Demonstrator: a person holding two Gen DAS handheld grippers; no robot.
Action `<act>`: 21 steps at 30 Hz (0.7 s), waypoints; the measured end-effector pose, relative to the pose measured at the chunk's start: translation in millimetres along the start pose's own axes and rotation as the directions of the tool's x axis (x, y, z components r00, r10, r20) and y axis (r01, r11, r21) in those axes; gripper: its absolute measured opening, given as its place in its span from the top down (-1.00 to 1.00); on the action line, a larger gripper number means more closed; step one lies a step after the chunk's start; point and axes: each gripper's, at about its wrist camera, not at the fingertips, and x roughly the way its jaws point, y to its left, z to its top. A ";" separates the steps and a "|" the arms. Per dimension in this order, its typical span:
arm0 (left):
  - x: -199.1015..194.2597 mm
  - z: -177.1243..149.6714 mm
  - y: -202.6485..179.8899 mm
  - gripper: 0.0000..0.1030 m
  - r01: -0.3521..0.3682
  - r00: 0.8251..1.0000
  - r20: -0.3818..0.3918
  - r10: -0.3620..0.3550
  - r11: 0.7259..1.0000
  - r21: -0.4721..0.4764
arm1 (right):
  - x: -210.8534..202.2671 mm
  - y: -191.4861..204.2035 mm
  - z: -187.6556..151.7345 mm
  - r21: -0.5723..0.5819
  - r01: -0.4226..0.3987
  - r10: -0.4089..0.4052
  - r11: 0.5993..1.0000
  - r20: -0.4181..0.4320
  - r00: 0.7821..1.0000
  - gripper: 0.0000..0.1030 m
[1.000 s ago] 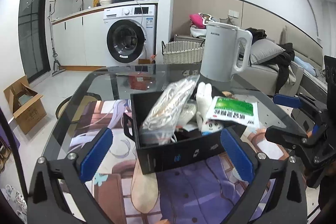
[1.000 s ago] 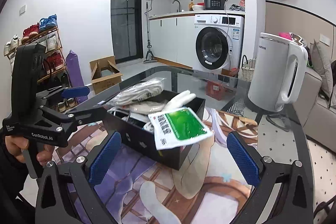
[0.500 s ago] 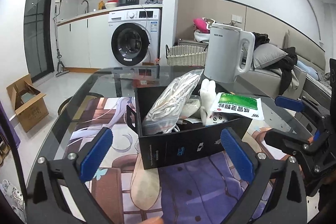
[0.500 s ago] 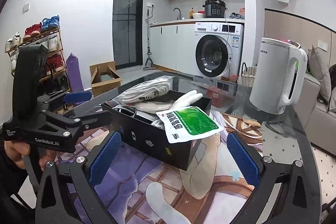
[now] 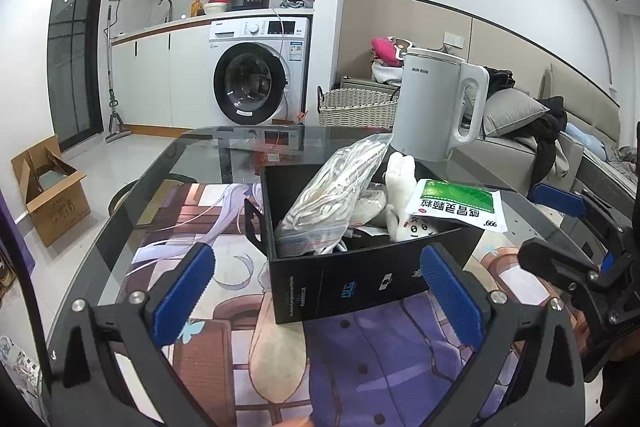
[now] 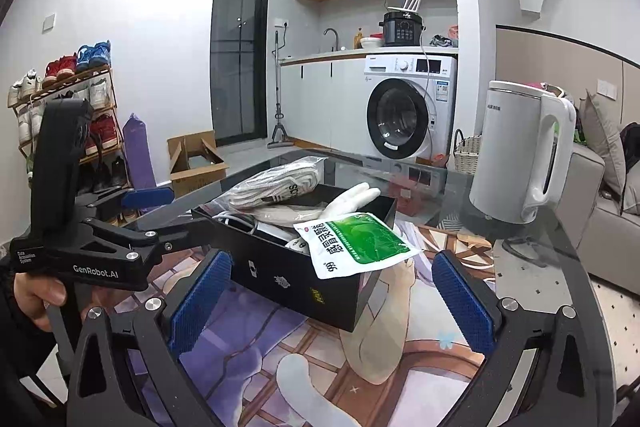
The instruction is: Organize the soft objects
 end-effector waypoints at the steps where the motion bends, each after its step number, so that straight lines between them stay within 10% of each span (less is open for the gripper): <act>1: -0.5 -0.1 0.9 -1.00 0.000 1.000 0.003 0.000 1.000 -0.003 | -1.1 -0.7 -0.3 0.004 0.004 -0.004 1.000 0.005 1.000 -0.99; 21: -6.3 -1.6 -3.7 -1.00 -0.021 0.999 0.033 0.020 0.999 0.028 | -3.3 -3.6 -0.9 0.010 0.012 -0.012 1.000 0.012 1.000 -0.99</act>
